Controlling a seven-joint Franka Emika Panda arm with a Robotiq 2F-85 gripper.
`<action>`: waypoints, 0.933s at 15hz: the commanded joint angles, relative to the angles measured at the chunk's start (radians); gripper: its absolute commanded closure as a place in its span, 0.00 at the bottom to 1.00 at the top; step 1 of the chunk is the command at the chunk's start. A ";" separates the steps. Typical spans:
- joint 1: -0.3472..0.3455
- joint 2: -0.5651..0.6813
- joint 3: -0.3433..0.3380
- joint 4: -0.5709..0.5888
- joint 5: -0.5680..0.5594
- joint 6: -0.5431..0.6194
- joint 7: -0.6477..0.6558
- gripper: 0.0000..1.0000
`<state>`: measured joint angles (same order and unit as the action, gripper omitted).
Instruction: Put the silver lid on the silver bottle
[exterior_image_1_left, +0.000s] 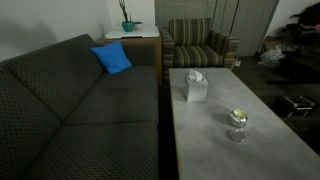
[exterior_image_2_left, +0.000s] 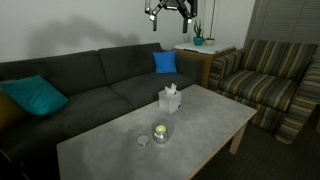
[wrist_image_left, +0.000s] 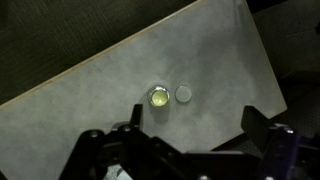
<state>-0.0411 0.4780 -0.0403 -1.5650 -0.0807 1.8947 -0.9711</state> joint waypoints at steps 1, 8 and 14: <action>-0.004 0.060 0.032 0.087 -0.041 -0.006 0.013 0.00; -0.010 0.407 0.132 0.459 0.102 -0.137 0.037 0.00; 0.000 0.402 0.134 0.444 0.056 -0.131 -0.003 0.00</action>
<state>-0.0393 0.8839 0.0806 -1.1366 0.0092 1.7980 -0.9301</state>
